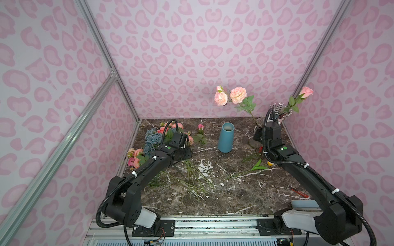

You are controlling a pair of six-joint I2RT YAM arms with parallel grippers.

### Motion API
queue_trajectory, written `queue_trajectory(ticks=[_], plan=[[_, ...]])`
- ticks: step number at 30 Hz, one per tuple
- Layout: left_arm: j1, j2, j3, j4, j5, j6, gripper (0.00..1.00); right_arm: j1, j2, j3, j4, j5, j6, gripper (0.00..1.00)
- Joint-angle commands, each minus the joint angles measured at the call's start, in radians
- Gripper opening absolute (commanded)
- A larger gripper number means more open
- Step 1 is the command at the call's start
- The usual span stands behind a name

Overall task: Place the pink flowers into the vase
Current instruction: Place the flower in the vase, then pick up the flower at the center of the board.

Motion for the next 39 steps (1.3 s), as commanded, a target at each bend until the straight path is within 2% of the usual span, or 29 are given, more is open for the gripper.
queue_trajectory(ticks=[1,3,8,12,16,18,21,39], plan=[[-0.001,0.015,0.009,0.077,-0.038,-0.053,0.37,0.009,-0.022,-0.001,-0.039,-0.009,0.026,0.47],[-0.001,0.042,0.035,0.079,-0.06,-0.063,0.37,0.022,-0.038,-0.002,-0.049,-0.006,0.029,0.47],[0.004,0.121,0.086,0.09,-0.111,-0.078,0.23,0.052,-0.079,-0.006,-0.063,-0.008,0.034,0.47],[0.027,0.165,0.101,0.112,-0.133,-0.106,0.21,0.076,-0.104,-0.01,-0.078,-0.013,0.042,0.46],[0.051,0.185,0.106,0.129,-0.148,-0.125,0.22,0.097,-0.123,-0.018,-0.088,-0.02,0.051,0.46],[0.062,0.201,0.109,0.133,-0.149,-0.128,0.28,0.099,-0.131,-0.027,-0.085,-0.027,0.052,0.46],[0.077,0.22,0.103,0.157,-0.135,-0.132,0.31,0.101,-0.134,-0.033,-0.083,-0.019,0.043,0.46],[0.109,0.357,0.139,0.238,-0.096,-0.164,0.33,0.078,-0.155,-0.049,-0.077,-0.033,0.006,0.45]])
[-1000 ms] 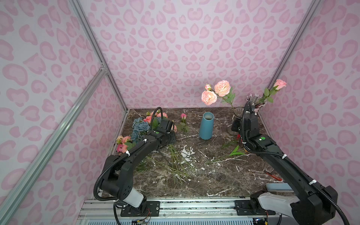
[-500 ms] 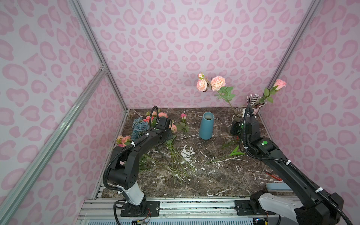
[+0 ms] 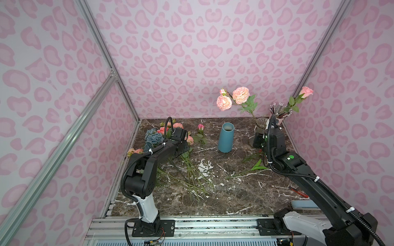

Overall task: Place the pink flowers into the vase
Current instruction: Pick up the flower at the center of the board.

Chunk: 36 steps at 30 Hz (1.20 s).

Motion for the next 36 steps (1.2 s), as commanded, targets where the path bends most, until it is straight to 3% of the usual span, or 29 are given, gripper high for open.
queue_trajectory(ticks=[1,6,10,23,30,36], plan=[[0.003,0.018,0.011,0.068,0.001,-0.015,0.32,-0.005,-0.008,-0.003,0.017,-0.004,-0.015,0.45],[0.002,0.006,-0.007,0.085,-0.012,-0.027,0.12,-0.011,-0.008,-0.01,0.016,-0.014,-0.017,0.44],[-0.002,-0.033,-0.028,0.105,-0.018,-0.035,0.04,-0.012,-0.001,-0.014,0.016,-0.024,-0.014,0.44],[-0.02,-0.204,0.024,0.088,-0.045,-0.027,0.04,-0.008,-0.025,-0.009,0.018,-0.064,-0.031,0.41],[-0.021,-0.345,0.03,0.247,0.104,0.05,0.04,0.022,-0.058,-0.023,0.033,-0.158,-0.059,0.41],[-0.02,-0.473,0.029,0.34,0.275,0.125,0.04,0.044,-0.108,-0.039,0.086,-0.347,-0.068,0.41]])
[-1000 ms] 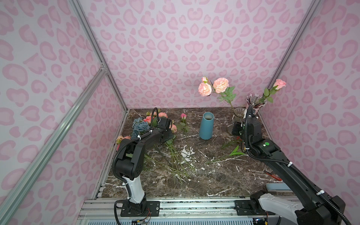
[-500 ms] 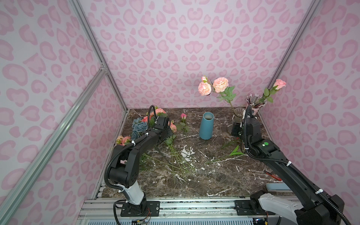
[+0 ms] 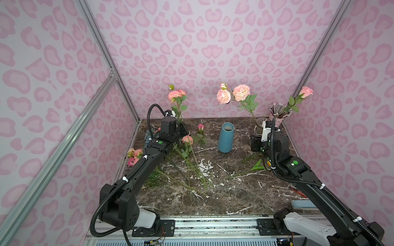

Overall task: Place the pink flowers into the vase
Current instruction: Pick up the flower at the center of the board.

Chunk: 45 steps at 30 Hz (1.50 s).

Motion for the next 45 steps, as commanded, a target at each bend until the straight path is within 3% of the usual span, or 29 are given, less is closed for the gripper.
queue_trajectory(ticks=[1,5,9,23,33,45], plan=[[0.003,-0.053,0.012,0.138,0.167,0.071,0.04,0.003,-0.015,0.007,0.057,-0.157,-0.013,0.41],[0.003,-0.115,-0.004,0.226,0.364,0.11,0.04,0.021,-0.022,0.025,0.097,-0.318,-0.002,0.4],[0.003,-0.167,-0.033,0.283,0.489,0.123,0.04,0.064,0.001,0.059,0.138,-0.424,0.008,0.4],[0.017,-0.284,-0.129,0.411,0.68,0.122,0.03,0.247,0.172,0.22,0.254,-0.559,0.002,0.39],[0.019,-0.254,-0.167,0.634,0.88,-0.038,0.04,0.298,0.214,0.258,0.367,-0.637,0.014,0.39],[0.016,-0.24,-0.179,0.699,0.933,-0.067,0.04,0.331,0.309,0.302,0.464,-0.692,0.027,0.38]])
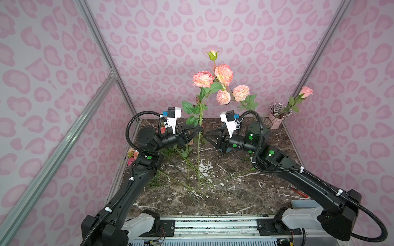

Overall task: Place the pink flowers into the vase
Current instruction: Pick up the flower at the center of the board.

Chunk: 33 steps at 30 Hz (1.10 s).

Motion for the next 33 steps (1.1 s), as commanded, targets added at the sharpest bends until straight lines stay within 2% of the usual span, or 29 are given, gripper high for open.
queue_trajectory(ticks=[1,7,13,16,21,25,26,27,29,30,33], plan=[[0.001,-0.002,-0.004,0.053,0.014,-0.003,0.04,0.006,0.018,0.022,0.083,-0.029,0.007,0.38],[0.001,-0.005,-0.007,0.052,0.019,0.0,0.04,0.013,0.054,0.049,0.085,-0.041,0.008,0.36],[0.001,-0.007,-0.008,0.053,0.024,0.0,0.04,0.017,0.077,0.058,0.093,-0.044,0.01,0.29],[-0.001,-0.007,-0.009,0.054,0.026,-0.002,0.04,0.017,0.085,0.06,0.098,-0.052,0.013,0.22],[-0.001,-0.004,-0.007,0.049,0.028,0.0,0.04,0.018,0.084,0.053,0.105,-0.047,0.018,0.01],[-0.001,0.001,0.005,-0.006,0.019,0.035,0.04,0.017,0.075,0.044,0.099,-0.019,0.017,0.0],[-0.001,0.006,0.006,-0.022,0.015,0.044,0.09,0.017,0.074,0.045,0.095,-0.013,0.013,0.0],[-0.001,0.01,0.006,-0.046,0.008,0.053,0.19,0.017,0.074,0.045,0.089,-0.005,0.008,0.0],[-0.001,0.015,0.01,-0.084,-0.005,0.065,0.47,0.017,0.071,0.047,0.07,0.022,-0.003,0.0],[-0.001,0.017,0.014,-0.104,-0.013,0.073,0.55,0.017,0.069,0.049,0.057,0.036,-0.013,0.0],[-0.001,0.019,0.039,-0.195,-0.051,0.126,0.68,0.017,0.06,0.05,0.013,0.099,-0.044,0.0]])
